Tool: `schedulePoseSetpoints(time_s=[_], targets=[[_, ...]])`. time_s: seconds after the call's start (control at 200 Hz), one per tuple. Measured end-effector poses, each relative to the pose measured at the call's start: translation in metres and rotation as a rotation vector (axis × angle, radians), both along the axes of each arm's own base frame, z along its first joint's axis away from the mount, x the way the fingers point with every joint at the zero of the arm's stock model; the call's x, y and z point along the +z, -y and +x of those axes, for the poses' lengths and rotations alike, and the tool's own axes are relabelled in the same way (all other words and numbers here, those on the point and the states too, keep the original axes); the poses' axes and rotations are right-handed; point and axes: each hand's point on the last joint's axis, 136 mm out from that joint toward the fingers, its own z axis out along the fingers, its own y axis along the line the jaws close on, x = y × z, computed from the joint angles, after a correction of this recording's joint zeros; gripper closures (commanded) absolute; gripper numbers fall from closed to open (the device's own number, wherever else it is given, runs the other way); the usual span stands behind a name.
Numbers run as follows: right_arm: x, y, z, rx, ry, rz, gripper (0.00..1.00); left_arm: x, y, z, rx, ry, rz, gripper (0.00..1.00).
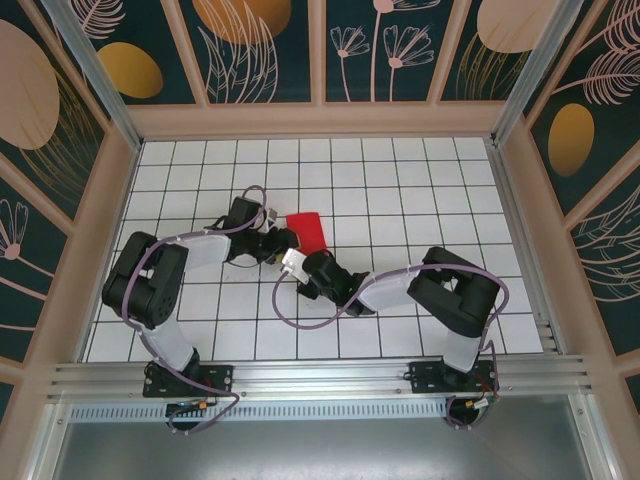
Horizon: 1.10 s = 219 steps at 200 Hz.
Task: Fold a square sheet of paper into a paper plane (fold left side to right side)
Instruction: Third fold the triangle at the center of the table.
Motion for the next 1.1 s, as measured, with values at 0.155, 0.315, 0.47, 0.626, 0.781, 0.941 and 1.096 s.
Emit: schedulePoseSetpoints(time_s=[0.155, 0.315, 0.47, 0.626, 0.781, 0.941, 1.096], targets=[[-0.003, 0.001, -0.003, -0.004, -0.025, 0.010, 1.00, 0.016, -0.014, 0.006, 0.005, 0.041, 0.049, 0.52], [-0.004, -0.001, -0.005, -0.003, -0.045, 0.024, 1.00, 0.038, -0.013, 0.022, -0.028, 0.114, 0.069, 0.62], [-0.004, -0.001, -0.005, -0.004, -0.054, 0.031, 1.00, 0.058, 0.005, 0.053, -0.072, 0.179, 0.026, 0.66], [-0.004, 0.000, -0.003, -0.018, -0.064, 0.041, 1.00, 0.045, 0.023, 0.078, -0.118, 0.171, 0.000, 0.69], [-0.004, 0.000, -0.004, -0.019, -0.080, 0.051, 1.00, 0.010, 0.036, 0.084, -0.160, 0.116, 0.008, 0.71], [-0.008, 0.001, -0.006, -0.014, -0.122, 0.057, 1.00, -0.015, 0.042, 0.079, -0.187, 0.074, 0.030, 0.73], [-0.009, 0.003, -0.002, -0.019, -0.187, 0.087, 1.00, -0.026, 0.042, 0.075, -0.203, 0.058, 0.047, 0.74]])
